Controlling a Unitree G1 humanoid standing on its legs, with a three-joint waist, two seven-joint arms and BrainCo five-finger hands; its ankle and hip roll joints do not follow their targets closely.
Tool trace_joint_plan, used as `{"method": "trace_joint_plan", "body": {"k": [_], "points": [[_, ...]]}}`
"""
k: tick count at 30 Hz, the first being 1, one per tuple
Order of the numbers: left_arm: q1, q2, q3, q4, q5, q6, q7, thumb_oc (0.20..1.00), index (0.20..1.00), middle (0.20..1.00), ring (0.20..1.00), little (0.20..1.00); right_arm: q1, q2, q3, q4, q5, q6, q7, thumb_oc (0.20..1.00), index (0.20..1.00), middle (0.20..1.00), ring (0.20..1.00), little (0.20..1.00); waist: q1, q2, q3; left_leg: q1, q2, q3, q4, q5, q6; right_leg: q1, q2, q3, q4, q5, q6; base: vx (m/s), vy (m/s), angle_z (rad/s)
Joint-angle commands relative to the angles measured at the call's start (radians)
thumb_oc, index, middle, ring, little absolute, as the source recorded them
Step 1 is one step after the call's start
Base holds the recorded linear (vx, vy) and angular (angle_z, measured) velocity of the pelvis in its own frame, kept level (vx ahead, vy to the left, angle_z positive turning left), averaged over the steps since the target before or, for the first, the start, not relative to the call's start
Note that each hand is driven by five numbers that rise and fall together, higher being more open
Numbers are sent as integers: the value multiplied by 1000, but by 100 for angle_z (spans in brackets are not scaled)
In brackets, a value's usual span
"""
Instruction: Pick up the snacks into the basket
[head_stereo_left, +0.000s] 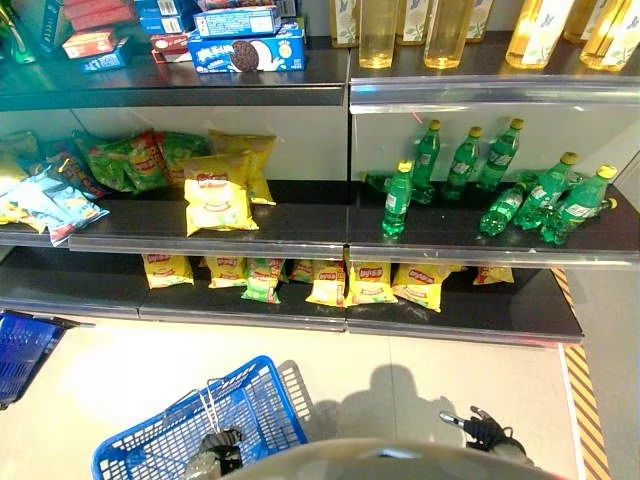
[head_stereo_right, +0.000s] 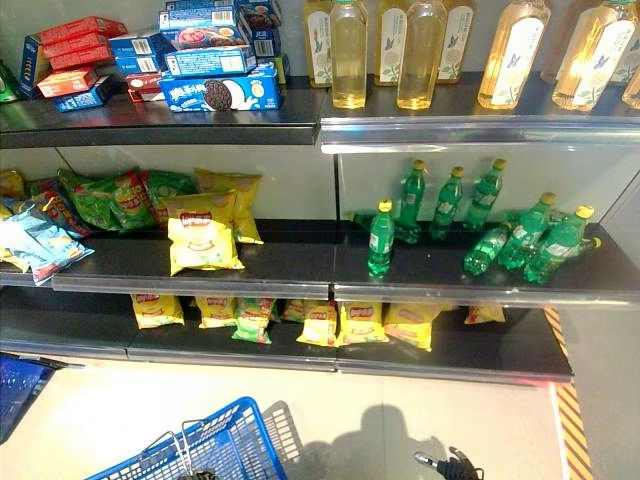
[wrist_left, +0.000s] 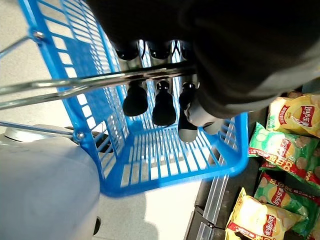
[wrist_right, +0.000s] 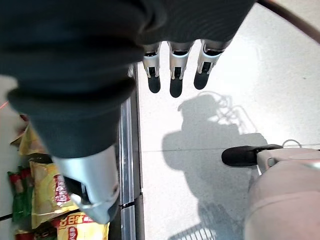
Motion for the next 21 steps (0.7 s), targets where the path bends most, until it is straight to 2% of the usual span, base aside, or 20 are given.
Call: {"method": "trace_joint_plan", "body": {"k": [1,11,12,13,17,18,21], "points": [[-59,5,26,-13,-13,-31,-13,200,200,200,200,200,-32,5,25,13,-27,-17,2,1000,1000,1000,1000,1000,24,-79,-6,-11,-81,-3,12,-63,48,15,-57,6,40,-56,96,0,0,0],[-57,5,53,-22,-57,-41,-1,200,200,200,200,200,-23,9,20,-9,-24,-22,-8,1000,1000,1000,1000,1000,30,-88,-9,-6,-79,-8,11,-67,49,23,-58,0,35,-56,97,0,0,0],[-55,4,66,-76,-95,-57,9,200,200,200,200,200,-25,-1,15,-123,-8,-49,-28,1000,1000,1000,1000,1000,28,-88,-7,-6,-80,-6,10,-66,49,22,-58,2,35,-55,98,0,0,0],[-54,4,65,-77,-95,-56,9,200,200,200,200,200,-24,-1,15,-124,-8,-48,-28,1000,1000,1000,1000,1000,28,-88,-7,-6,-80,-6,10,-67,49,22,-58,2,35,-56,98,-35,6,-3],[-41,15,73,-273,-134,-102,50,200,200,200,200,200,-9,-45,-9,-517,-7,-120,-77,1000,1000,1000,1000,1000,20,-85,6,-21,-79,-1,12,-59,49,-4,-58,14,47,-51,100,-47,11,-2],[-35,24,78,-373,-138,-120,70,200,200,200,200,200,-13,-74,-35,-665,-26,-147,-87,1000,1000,1000,1000,1000,18,-85,9,-33,-80,4,13,-51,49,-18,-59,17,52,-42,101,-8,24,-4],[-32,28,79,-419,-153,-134,72,200,200,200,200,200,-17,-87,-50,-733,-32,-157,-94,1000,1000,1000,1000,1000,19,-84,11,-25,-79,5,11,-59,50,-11,-59,18,51,-48,102,-32,12,-1]]}}
